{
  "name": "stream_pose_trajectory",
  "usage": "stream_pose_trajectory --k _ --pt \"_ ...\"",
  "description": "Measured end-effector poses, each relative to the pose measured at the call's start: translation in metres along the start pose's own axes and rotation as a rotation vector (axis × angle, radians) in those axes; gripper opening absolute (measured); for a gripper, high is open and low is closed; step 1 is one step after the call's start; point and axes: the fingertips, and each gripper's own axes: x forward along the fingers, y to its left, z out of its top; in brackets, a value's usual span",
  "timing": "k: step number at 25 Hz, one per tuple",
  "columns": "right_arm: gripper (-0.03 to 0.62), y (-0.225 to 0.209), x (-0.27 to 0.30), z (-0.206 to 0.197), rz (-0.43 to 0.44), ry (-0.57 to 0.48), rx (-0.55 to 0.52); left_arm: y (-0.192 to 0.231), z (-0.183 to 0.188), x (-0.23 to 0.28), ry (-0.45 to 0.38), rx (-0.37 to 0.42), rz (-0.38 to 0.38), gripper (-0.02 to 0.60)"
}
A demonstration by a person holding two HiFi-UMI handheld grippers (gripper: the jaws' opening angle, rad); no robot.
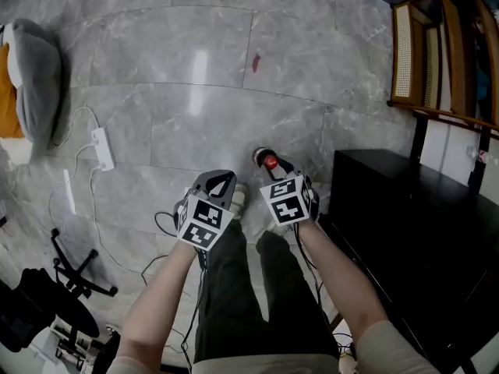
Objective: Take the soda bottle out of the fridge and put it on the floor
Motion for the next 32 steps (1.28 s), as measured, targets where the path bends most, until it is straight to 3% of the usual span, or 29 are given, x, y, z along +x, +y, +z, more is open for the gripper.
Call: stream_pose_trajectory --k 4,9,16,22,28,32 --pt "0.117 0.003 0.044 -0.015 0.006 0.015 0.000 0.014 -0.036 0.033 0.038 -0.035 -0.001 0.006" --pt "0.118 0.009 0.102 -0.036 0.048 0.032 0.081 0.036 -0.066 0.071 0.069 -0.094 0.005 0.006" --pt "0.118 0.023 0.174 -0.062 0.053 0.080 0.042 0.051 -0.102 0.113 0.102 -0.090 0.004 0.006" --pt "0.115 0.018 0.231 -0.093 0.040 0.129 0.081 0.061 -0.141 0.144 0.119 -0.169 0.015 0.006" --pt "0.116 0.014 0.268 -0.123 0.067 0.168 0.106 0.063 -0.171 0.158 0.137 -0.205 0.013 0.006" --pt "0.120 0.010 0.272 -0.127 0.100 0.139 0.112 0.060 -0.182 0.162 0.142 -0.226 0.017 0.006"
